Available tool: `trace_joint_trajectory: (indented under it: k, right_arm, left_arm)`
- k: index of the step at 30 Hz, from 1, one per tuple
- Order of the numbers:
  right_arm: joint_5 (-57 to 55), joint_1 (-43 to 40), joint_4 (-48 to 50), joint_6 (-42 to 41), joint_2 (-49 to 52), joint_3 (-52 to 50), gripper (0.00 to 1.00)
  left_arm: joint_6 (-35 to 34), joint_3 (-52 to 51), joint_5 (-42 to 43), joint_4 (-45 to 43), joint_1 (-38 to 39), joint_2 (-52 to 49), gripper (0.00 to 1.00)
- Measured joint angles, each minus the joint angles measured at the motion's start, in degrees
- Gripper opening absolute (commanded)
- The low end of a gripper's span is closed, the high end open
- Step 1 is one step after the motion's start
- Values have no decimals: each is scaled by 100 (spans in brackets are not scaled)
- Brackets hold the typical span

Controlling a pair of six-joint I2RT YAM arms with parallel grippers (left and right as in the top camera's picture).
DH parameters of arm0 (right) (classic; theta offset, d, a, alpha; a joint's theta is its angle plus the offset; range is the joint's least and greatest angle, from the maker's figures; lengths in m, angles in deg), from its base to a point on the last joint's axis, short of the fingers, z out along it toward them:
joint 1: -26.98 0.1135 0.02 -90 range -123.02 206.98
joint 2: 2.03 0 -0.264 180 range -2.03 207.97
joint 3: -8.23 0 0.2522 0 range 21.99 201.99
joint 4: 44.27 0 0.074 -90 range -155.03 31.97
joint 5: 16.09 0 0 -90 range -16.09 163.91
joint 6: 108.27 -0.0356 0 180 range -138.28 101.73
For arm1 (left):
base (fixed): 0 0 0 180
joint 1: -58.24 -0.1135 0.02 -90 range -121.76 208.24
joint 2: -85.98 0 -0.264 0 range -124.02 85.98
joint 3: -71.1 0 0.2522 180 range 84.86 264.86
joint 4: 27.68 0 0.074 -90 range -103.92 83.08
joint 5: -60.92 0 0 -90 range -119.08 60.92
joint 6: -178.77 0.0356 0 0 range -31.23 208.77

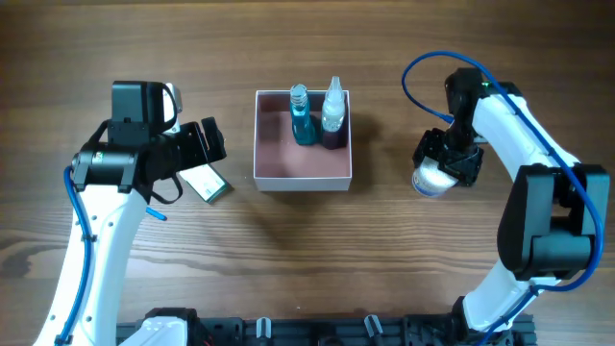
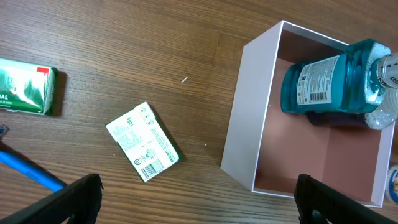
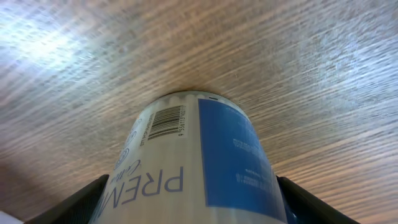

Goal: Pack container
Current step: 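Grasp the white cotton-swab tub with the right gripper, then lower the swab tub into the box front corner and release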

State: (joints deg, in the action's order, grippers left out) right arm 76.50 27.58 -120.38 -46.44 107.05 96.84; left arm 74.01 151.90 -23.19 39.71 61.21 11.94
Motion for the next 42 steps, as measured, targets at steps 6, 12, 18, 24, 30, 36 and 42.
trace_joint_trajectory:
  k: [6, 12, 18, 24, 30, 36, 42]
  right_arm:
    - [-116, 275, -37, 258, -584, 466, 4]
    - [-378, 1543, 24, 332, -1891, 1084, 4]
    - [-564, 2931, 144, 4, -2135, 1202, 4]
    - [-643, 3545, 629, -76, -1620, 1189, 4]
    - [-721, 3659, 857, -103, -1062, 1187, 4]
    - [-824, 3661, 890, -195, -551, 1185, 4]
    - [-866, 3661, 879, -271, -326, 1185, 6]
  left_arm:
    - [0, 0, 0, 0, 0, 0, 100]
    - [0, 0, 2, 0, 0, 0, 100]
    - [0, 0, 0, 0, 0, 0, 100]
    - [0, 0, 0, 0, 0, 0, 100]
    - [0, 0, 0, 0, 0, 0, 100]
    - [0, 0, 2, 0, 0, 0, 100]
    - [0, 0, 2, 0, 0, 0, 100]
